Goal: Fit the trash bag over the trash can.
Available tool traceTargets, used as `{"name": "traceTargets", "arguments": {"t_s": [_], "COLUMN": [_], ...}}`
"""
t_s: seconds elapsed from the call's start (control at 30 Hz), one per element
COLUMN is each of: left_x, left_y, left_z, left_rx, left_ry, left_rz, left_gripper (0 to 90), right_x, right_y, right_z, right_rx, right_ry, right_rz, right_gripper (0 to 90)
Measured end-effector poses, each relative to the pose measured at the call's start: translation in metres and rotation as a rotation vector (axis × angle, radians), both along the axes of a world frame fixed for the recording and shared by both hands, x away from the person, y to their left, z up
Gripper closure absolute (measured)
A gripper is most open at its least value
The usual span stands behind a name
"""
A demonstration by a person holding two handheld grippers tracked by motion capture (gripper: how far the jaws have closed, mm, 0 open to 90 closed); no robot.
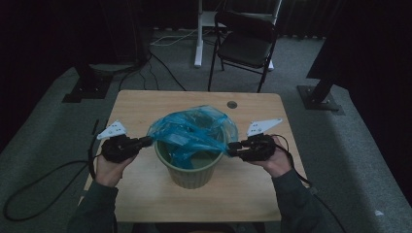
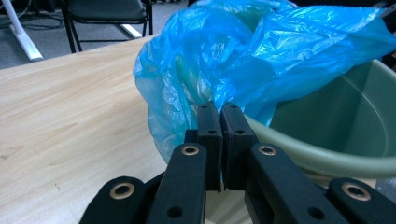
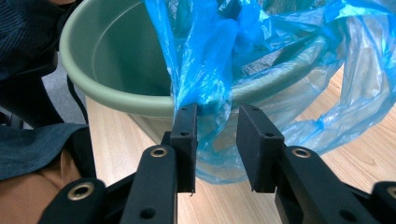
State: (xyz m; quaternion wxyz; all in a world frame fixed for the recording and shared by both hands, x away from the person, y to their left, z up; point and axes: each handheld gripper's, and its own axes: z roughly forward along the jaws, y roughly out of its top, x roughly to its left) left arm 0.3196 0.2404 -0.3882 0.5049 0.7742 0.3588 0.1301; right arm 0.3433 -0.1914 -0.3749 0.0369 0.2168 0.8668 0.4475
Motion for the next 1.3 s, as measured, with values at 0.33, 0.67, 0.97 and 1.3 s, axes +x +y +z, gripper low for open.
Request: {"name": "traceTargets", "arguments": {"t_s": [0.33, 0.67, 0.97, 1.3], "left_x": [-0.006, 0.005, -0.004, -0.011], "left_y": [-0.001, -0.007, -0.011, -0.023], "left_z": [-0.012, -0.013, -0.014, -0.019], "left_rx": [-0.01, -0.017, -0.007, 0.038], "left_ry": [0.024, 0.021, 0.019, 0.021], "left_rz": [-0.025, -0.01, -0.034, -0.067], "left_gripper": [87.6, 87.8, 88.4, 88.8], "right_x": [-0.005, 0.0, -0.002, -0.007], "right_y": [0.001, -0.001, -0.006, -0.001], "right_z": [-0.002, -0.002, -0.007, -0.009], "right_rx": [-0.003, 0.012, 0.029, 0.026], "right_ry": [-0.003, -0.026, -0.009, 0.001], "right_rz": [0.037, -0.004, -0.002, 0.031], "right_gripper": [69.7, 73.0, 86.0, 88.9]}}
